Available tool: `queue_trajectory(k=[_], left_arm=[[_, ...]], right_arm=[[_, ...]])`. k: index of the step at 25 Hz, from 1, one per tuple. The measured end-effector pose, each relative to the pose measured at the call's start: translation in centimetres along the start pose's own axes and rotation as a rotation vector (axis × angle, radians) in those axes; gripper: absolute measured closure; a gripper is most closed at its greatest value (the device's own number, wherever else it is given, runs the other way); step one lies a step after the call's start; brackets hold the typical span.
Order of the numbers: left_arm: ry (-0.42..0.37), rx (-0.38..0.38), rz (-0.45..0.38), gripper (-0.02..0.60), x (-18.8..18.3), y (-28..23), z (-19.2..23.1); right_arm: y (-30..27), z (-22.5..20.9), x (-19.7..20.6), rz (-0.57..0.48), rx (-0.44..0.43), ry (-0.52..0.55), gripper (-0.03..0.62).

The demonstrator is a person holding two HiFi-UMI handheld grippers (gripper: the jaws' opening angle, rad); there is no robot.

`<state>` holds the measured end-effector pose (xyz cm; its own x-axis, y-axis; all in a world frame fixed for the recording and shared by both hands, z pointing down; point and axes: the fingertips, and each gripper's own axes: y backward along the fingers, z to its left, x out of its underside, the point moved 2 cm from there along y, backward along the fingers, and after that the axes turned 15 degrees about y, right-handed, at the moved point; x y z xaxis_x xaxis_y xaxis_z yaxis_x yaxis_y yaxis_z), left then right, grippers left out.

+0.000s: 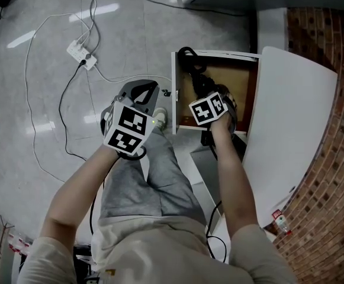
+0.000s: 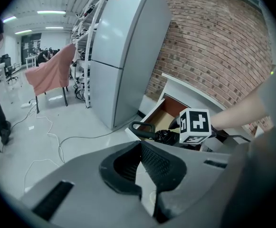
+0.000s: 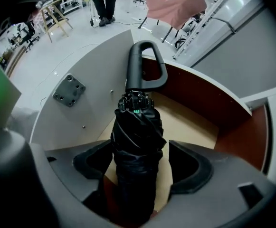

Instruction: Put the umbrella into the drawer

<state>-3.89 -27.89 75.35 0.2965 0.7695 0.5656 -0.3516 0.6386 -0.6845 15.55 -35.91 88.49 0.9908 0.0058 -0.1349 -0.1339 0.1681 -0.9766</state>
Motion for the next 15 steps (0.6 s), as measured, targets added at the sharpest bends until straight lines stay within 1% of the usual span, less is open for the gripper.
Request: queue_trajectory(k=[3, 7, 9, 11, 12, 13, 14, 15], left_arm=[[-0.002, -0.006, -0.011, 0.574, -0.7, 1.4, -0.2], [0.017, -0.026, -0.033, 0.574, -2.3, 3.7, -0.4], [0.035, -0.049, -0.045, 0.574, -3.6, 5.3, -0.5], [0.045, -0.065, -0.066, 0.574, -5.0, 6.9, -0.7], [0.046, -0.069, -0.077, 0.574, -5.7, 7.6, -0.8], [0.045, -0.072, -0.088, 0.574, -6.3, 8.4, -1.0], [0.043, -0.076, -0.097, 0.574, -6.9, 9.1, -1.1], [0.044, -0.081, -0.107, 0.574, -7.6, 9.9, -1.2]], right_arm=[[2.0, -0.4, -0.1, -0.026, 0.014, -0.019, 0.255], [5.6, -2.3, -0.9, -0.112, 0.092, -0.057, 0.256], [7.6, -3.0, -1.3, -0.143, 0.108, -0.058, 0.256], [9.9, -3.6, -2.0, -0.191, 0.119, -0.082, 0.258], [11.3, -4.1, -2.4, -0.225, 0.137, -0.099, 0.285], [12.8, -4.7, -2.8, -0.26, 0.164, -0.116, 0.38], [14.2, -5.2, -3.1, -0.291, 0.191, -0.127, 0.433], [15.6, -5.6, -3.4, -0.315, 0.21, -0.133, 0.437]])
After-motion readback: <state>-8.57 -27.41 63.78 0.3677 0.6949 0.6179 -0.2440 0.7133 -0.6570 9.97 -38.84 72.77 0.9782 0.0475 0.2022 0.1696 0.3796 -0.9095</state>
